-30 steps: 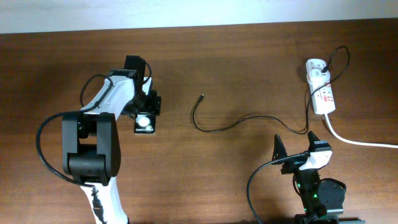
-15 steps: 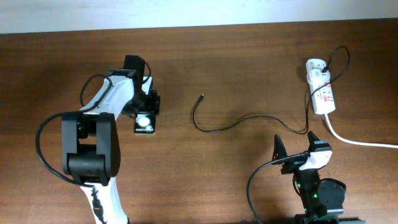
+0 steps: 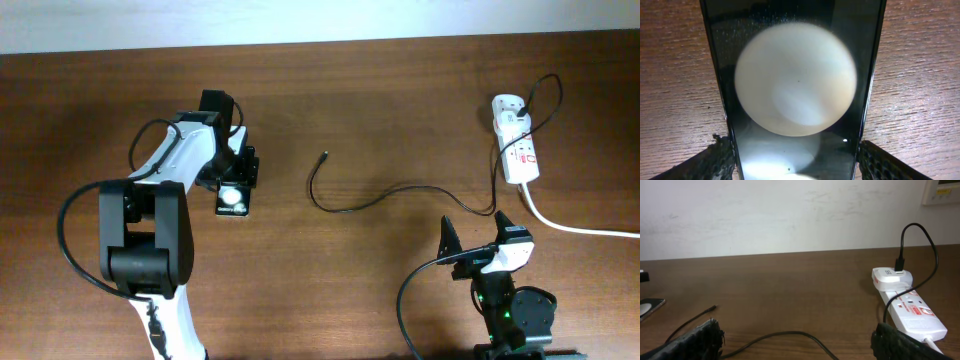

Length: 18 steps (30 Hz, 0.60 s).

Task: Plug charger to phone and switch on socket
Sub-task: 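Close the left gripper on the phone's long edges, then lift the phone with the left gripper off the table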

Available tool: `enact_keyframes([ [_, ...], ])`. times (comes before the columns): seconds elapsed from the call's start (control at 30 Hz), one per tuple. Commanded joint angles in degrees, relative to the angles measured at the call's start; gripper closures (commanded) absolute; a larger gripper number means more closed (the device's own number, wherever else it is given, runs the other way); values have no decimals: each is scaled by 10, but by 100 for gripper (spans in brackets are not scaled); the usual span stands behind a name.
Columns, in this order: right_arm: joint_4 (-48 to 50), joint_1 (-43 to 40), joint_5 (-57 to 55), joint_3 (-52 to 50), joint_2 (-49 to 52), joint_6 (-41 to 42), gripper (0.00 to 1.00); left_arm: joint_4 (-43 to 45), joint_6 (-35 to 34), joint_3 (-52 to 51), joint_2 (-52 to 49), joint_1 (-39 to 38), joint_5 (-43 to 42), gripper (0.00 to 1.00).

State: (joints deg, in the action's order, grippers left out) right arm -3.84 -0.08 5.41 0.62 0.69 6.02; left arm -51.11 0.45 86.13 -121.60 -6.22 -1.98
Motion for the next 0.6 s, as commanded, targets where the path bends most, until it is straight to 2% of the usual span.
enact_keyframes([
  [0.0, -3, -3, 3, -3, -5, 4, 1, -9, -11, -18, -13, -1, -32, 22],
  [0.23, -2, -3, 3, -3, -5, 4, 1, 6, -10, -17, -13, -1, -30, 23],
  [0.3, -3, -3, 3, -3, -5, 4, 1, 3, -10, -10, -13, 0, -7, 24],
  [0.57, -3, -3, 3, -3, -5, 4, 1, -61, -10, 72, -12, 0, 0, 29],
])
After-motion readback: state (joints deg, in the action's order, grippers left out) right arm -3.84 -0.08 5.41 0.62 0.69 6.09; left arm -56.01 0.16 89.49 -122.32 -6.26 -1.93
